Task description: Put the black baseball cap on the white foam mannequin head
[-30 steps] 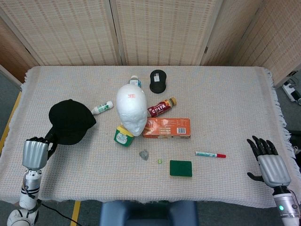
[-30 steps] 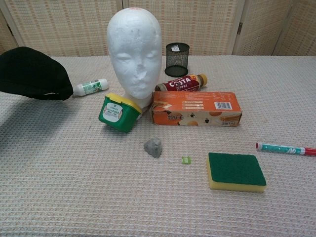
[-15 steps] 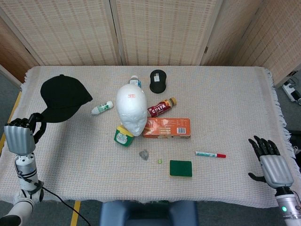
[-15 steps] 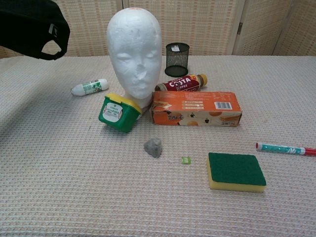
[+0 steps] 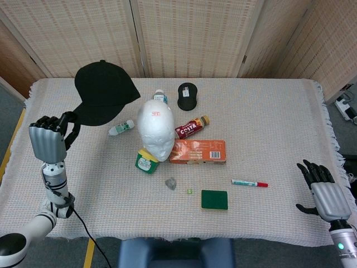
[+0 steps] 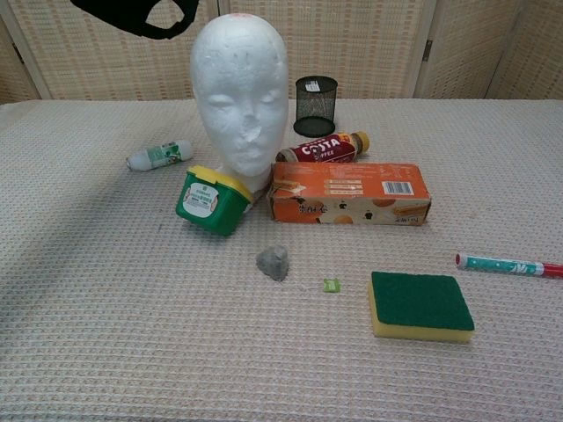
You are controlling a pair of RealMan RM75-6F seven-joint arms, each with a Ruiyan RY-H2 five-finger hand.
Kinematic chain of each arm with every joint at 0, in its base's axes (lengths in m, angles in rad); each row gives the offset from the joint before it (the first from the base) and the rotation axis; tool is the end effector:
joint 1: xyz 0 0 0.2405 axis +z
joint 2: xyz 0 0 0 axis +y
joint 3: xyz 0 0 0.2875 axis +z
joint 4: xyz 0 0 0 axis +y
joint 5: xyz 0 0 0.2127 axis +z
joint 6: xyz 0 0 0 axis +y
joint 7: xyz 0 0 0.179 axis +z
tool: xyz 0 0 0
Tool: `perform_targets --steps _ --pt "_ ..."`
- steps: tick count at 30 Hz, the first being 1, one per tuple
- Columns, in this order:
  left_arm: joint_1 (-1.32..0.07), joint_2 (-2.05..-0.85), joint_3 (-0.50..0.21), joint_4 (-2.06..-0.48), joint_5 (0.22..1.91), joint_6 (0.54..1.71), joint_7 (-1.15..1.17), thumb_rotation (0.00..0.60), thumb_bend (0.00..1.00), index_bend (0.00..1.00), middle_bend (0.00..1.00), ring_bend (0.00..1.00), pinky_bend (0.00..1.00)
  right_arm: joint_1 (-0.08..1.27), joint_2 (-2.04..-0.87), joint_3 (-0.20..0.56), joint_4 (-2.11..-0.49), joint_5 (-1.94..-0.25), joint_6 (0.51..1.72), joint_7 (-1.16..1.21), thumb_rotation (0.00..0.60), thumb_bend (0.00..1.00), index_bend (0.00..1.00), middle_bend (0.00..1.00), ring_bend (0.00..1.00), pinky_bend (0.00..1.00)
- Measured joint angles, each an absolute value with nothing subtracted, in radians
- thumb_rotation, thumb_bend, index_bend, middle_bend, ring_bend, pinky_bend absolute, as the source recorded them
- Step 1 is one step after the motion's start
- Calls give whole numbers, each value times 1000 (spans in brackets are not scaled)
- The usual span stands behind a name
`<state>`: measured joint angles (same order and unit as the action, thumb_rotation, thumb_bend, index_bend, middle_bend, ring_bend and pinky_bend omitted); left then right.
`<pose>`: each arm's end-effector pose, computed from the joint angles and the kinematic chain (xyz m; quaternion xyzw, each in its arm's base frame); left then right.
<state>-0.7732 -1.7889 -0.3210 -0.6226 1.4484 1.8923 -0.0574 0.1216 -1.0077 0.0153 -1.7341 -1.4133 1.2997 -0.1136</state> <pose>-0.1672 0.4194 0.1314 -0.4533 0.0070 -0.6613 0.5976 -0.3442 -0.2177 0.1666 0.6374 -0.4260 0.2903 0.5727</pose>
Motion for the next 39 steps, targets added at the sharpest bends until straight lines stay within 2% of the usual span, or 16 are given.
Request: perform_targets --steps 6,11,23,25,28,31,33,36,37,39 --pt "-872 -1830 -320 -664 1486 1841 40 600 564 743 1000 1000 1000 120 -986 23 -1732 -1401 1301 -76 600 19 0 0 0 0" --pt "-898 -1885 -301 -655 1517 1833 63 600 563 745 1000 1000 1000 122 -974 31 -1723 -1383 1293 -54 600 18 0 0 0 0" --pt "-780 -1966 -181 -647 1579 1891 70 600 552 733 1000 1000 1000 119 -962 28 -1728 -1399 1301 -37 600 19 0 0 0 0" --pt "-754 -1970 -162 -652 1589 1895 79 600 470 622 1000 1000 1000 119 -964 26 -1730 -1403 1300 -41 600 19 0 0 0 0" --pt "-726 -1966 -150 -676 1589 1885 107 600 256 310 1000 1000 1000 119 -967 23 -1733 -1409 1302 -49 600 19 0 0 0 0" --pt "-702 -1947 -140 -733 1586 1873 129 600 122 75 1000 1000 1000 117 -972 23 -1735 -1411 1308 -56 600 19 0 0 0 0" --pt "-679 -1923 -131 -792 1582 1862 150 600 77 23 994 994 1000 116 -975 23 -1736 -1410 1311 -62 600 19 0 0 0 0" --pt "-636 -1871 -111 -910 1571 1843 181 600 31 0 894 907 1000 113 -977 22 -1738 -1409 1316 -70 600 18 0 0 0 0" --pt "-620 -1850 -103 -954 1567 1837 190 600 24 0 835 835 988 112 -977 22 -1739 -1409 1318 -71 600 19 0 0 0 0" --pt "-578 -1787 -76 -1067 1557 1824 206 600 19 0 700 653 869 110 -976 22 -1742 -1409 1322 -71 600 19 0 0 0 0"
